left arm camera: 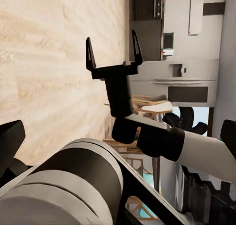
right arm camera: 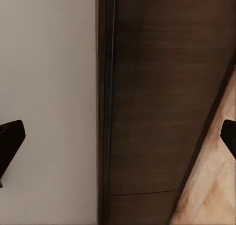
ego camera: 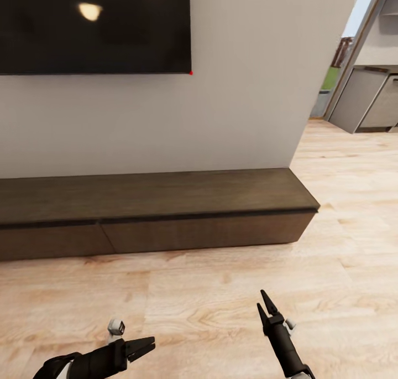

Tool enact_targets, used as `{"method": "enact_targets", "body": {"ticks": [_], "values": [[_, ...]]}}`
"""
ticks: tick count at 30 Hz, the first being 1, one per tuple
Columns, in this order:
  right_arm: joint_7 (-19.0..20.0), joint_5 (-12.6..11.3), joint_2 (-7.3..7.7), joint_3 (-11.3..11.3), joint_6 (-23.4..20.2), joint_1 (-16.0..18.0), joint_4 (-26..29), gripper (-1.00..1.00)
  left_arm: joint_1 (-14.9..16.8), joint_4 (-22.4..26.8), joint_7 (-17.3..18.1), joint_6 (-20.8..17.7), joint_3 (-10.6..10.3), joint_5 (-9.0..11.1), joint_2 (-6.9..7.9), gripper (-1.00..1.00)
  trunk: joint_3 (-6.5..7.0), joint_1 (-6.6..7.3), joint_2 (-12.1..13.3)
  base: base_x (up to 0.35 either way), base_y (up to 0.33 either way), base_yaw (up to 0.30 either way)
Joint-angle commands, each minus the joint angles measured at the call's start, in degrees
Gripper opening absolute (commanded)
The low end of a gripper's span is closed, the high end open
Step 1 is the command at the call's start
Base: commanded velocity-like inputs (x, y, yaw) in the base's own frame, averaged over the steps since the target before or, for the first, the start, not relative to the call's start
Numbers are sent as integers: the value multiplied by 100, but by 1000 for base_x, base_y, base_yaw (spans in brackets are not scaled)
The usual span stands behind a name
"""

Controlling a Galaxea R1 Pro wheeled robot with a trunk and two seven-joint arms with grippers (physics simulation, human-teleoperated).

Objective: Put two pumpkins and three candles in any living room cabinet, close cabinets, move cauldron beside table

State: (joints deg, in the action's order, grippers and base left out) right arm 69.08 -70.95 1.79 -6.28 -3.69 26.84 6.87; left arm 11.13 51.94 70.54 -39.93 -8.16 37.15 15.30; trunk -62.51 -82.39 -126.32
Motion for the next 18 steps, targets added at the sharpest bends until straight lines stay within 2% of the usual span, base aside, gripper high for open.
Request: {"method": "enact_targets", "body": {"ticks": [1,18], "values": [[20,28,-2,-47,-41,4,-19,100,3,-7,-4,-51,-20,47,10,100,-4,-2,-2,326,0,0],[18,28,-3,-48,-44,4,-52,100,3,-20,3,-50,-19,47,8,100,-4,-2,-2,335,0,0]]}}
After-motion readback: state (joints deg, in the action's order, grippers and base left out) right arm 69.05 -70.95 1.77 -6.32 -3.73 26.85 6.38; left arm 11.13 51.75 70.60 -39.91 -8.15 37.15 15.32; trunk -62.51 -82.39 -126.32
